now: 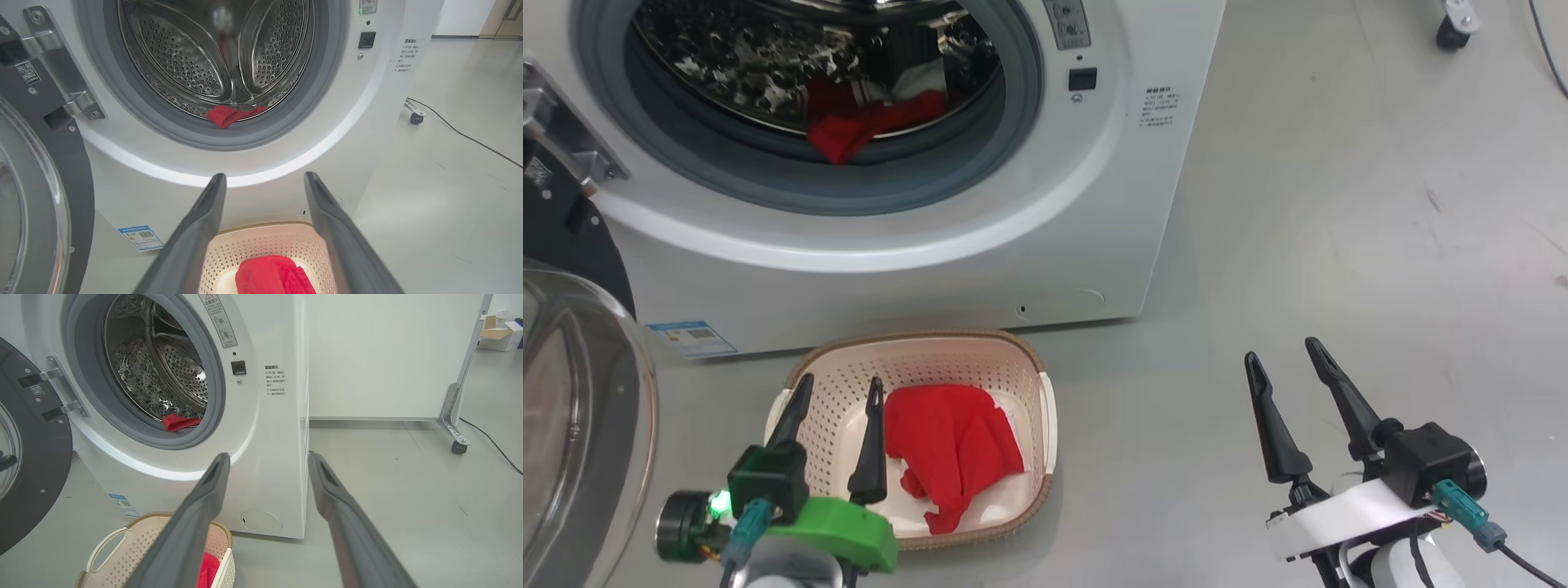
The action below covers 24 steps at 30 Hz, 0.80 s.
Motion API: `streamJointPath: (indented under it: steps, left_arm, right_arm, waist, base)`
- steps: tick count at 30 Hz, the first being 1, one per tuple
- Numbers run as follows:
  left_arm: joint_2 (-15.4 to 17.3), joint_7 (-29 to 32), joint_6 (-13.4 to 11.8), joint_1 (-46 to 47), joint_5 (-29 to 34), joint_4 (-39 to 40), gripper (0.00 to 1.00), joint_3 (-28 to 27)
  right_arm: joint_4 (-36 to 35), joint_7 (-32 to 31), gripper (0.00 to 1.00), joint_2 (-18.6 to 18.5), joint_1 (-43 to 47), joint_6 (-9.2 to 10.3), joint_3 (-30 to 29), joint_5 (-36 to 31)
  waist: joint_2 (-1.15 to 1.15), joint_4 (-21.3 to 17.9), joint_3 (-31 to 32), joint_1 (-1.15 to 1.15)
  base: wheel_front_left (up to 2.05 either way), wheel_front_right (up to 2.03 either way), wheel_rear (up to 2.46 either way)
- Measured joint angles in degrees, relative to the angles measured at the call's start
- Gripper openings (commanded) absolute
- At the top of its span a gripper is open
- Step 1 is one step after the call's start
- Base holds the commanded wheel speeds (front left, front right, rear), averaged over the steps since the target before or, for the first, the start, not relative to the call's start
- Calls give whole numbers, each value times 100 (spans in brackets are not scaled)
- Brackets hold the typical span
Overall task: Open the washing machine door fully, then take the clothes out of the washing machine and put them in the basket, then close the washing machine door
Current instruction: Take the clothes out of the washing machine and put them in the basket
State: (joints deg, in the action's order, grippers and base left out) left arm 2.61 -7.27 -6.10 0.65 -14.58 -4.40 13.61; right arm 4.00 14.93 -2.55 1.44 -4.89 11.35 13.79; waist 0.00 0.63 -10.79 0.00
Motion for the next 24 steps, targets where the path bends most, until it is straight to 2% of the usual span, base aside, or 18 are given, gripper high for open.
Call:
streamJointPath:
  steps: [8, 17, 24]
  left_arm:
    - [-4, 235, 0, 670, -11, -290, 100, 94]
    - [38, 601, 8, 1606, -12, -646, 100, -78]
    - [378, 1068, 100, 2507, -9, -837, 100, -250]
  right_arm:
    - [-163, 1, 100, -3, -292, -10, 101, -18]
    - [-292, 1, 100, -7, -666, -57, 281, 57]
    - [-375, 1, 100, -10, -1009, -59, 513, 248]
  waist:
    - [0, -95, -528, 0]
    - [0, -325, -1200, 0]
    - [0, -580, -1733, 0]
  base:
    - [0, 0, 0]
    - [0, 0, 0]
    - [0, 0, 0]
